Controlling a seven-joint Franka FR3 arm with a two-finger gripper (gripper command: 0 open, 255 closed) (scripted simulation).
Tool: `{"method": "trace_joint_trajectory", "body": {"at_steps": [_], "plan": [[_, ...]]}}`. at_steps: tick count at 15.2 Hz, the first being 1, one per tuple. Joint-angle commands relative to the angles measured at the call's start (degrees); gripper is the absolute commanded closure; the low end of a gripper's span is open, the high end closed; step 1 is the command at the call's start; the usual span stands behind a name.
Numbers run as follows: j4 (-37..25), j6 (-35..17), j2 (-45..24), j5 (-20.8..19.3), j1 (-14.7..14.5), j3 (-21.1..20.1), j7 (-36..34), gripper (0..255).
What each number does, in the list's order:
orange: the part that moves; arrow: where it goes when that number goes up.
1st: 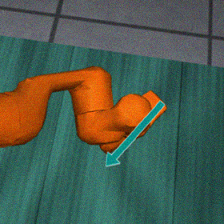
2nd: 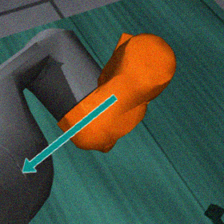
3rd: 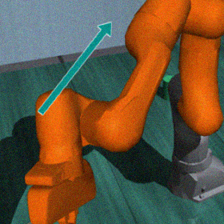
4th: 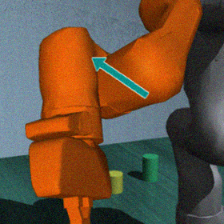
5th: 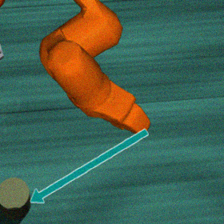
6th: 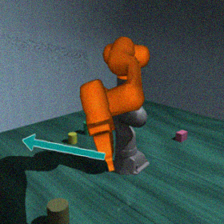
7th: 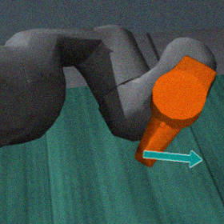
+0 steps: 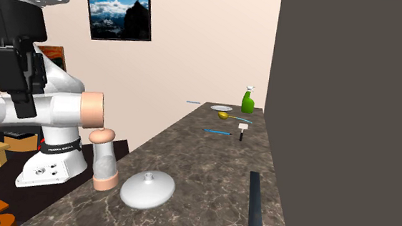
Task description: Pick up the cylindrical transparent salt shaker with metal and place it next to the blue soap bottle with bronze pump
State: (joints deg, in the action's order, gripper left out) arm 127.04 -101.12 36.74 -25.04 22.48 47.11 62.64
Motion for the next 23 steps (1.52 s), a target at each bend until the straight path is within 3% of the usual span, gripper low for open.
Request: {"method": "trace_joint_trajectory", "body": {"at_steps": [1,23], "plan": [[1.6,-1.4,0.2,-0.4,0.2,0.4,-0.2,255],[14.1,-19.0,-4.1,-4.2,-1.0,9.5,-0.5,255]]}}
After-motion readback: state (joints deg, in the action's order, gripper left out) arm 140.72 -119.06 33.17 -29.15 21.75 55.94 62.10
